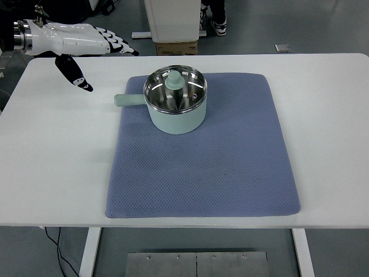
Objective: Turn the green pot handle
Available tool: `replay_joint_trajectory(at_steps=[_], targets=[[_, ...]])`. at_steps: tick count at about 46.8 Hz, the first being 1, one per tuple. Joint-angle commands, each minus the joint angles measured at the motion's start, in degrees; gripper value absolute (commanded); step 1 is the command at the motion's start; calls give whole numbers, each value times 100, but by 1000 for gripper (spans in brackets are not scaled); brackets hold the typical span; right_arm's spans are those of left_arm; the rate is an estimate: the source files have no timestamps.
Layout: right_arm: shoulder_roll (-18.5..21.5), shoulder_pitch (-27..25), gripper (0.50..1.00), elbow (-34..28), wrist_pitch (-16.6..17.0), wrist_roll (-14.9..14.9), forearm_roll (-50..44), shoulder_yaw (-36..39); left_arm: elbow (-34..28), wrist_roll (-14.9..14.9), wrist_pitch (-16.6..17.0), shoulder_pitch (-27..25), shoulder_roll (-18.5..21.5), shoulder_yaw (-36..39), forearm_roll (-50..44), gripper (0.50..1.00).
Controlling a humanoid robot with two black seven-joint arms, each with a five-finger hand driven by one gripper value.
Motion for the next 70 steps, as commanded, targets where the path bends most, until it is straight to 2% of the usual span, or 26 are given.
replay_joint_trajectory(at_steps=[1, 17, 27, 31, 35, 42, 49, 53, 59, 63, 64, 70], targets=[[0, 1, 1000, -1, 1, 0, 0, 0, 30, -1, -55, 19, 0, -1, -1679, 1000], [0, 1, 1000, -1, 1, 0, 0, 0, 311, -1, -55, 168, -105, -1, -4825, 1000], [0, 1, 1000, -1, 1, 0, 0, 0, 882, -1, -45, 871, -668, -124, -7242, 1000], [0, 1, 1000, -1, 1, 0, 0, 0, 1067, -1, -46, 1222, -879, -422, -7867, 1000], [0, 1, 1000, -1, 1, 0, 0, 0, 1093, 10, -37, 1469, -923, -888, -8114, 1000], [0, 1, 1000, -1, 1, 0, 0, 9, 1277, 545, -2, 2206, -1011, -2091, -8255, 1000], [0, 1, 1000, -1, 1, 0, 0, 0, 1936, 1081, -11, 2962, -1538, -3322, -8308, 1000], [0, 1, 1000, -1, 1, 0, 0, 0, 2261, 1284, -37, 3332, -1854, -3902, -8299, 1000], [0, 1, 1000, -1, 1, 0, 0, 0, 2517, 1346, -55, 3728, -2276, -4588, -8308, 1000], [0, 1, 1000, -1, 1, 0, 0, 0, 2535, 1337, -81, 3869, -2417, -4879, -8308, 1000], [0, -7, 1000, -1, 1, 0, 0, 0, 2543, 1337, -151, 3999, -2530, -5166, -8308, 1000], [0, 1, 1000, -1, 1, 0, 0, 0, 2692, 1337, -230, 4106, -2716, -5503, -8439, 1000]])
